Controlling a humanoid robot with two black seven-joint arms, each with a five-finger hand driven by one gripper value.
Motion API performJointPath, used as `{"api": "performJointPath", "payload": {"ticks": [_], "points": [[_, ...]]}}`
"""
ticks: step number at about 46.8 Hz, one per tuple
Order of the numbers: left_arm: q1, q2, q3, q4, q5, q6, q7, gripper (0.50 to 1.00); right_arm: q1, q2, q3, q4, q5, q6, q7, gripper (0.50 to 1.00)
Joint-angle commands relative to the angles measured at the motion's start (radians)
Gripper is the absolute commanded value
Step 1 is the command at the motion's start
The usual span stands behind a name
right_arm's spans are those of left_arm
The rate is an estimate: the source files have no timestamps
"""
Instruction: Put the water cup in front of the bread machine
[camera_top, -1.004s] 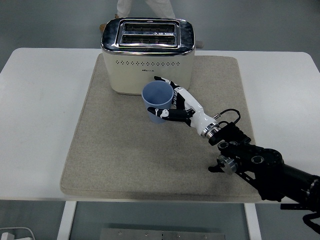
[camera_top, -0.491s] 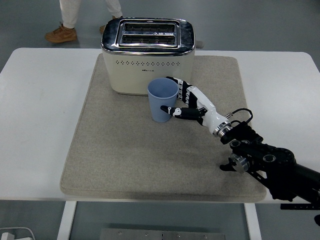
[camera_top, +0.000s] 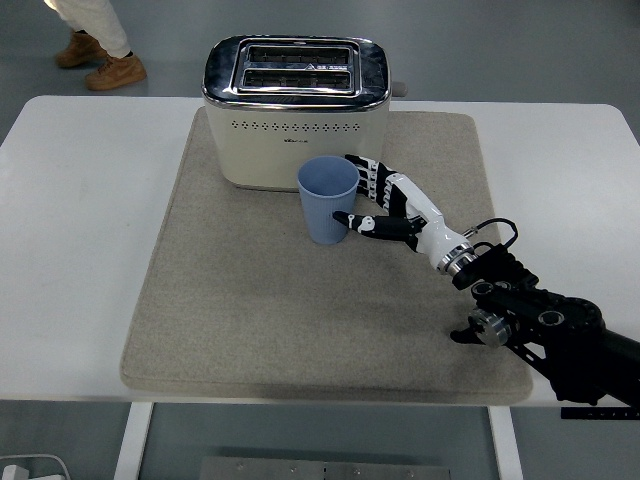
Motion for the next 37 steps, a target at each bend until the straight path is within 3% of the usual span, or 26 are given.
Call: {"api": "performJointPath", "payload": {"ticks": [1, 30, 37], "points": [[0.0, 0.0, 0.0, 0.0, 0.0, 0.0, -0.001, 1.0, 0.0, -0.018, 0.0, 0.009, 0.001, 0.0, 0.0, 0.915], [0.0, 0.0, 0.0, 0.0, -0.001, 0.0, 0.001, 1.0, -0.018, -0.19, 0.032, 0.095, 0.027, 0.003, 0.0, 0.917], [0.0, 0.0, 0.0, 0.0, 0.0, 0.0, 0.001, 1.0, -0.018, -0.218, 0.055, 0.1, 0.081, 0.037, 0.0, 0.917]]}}
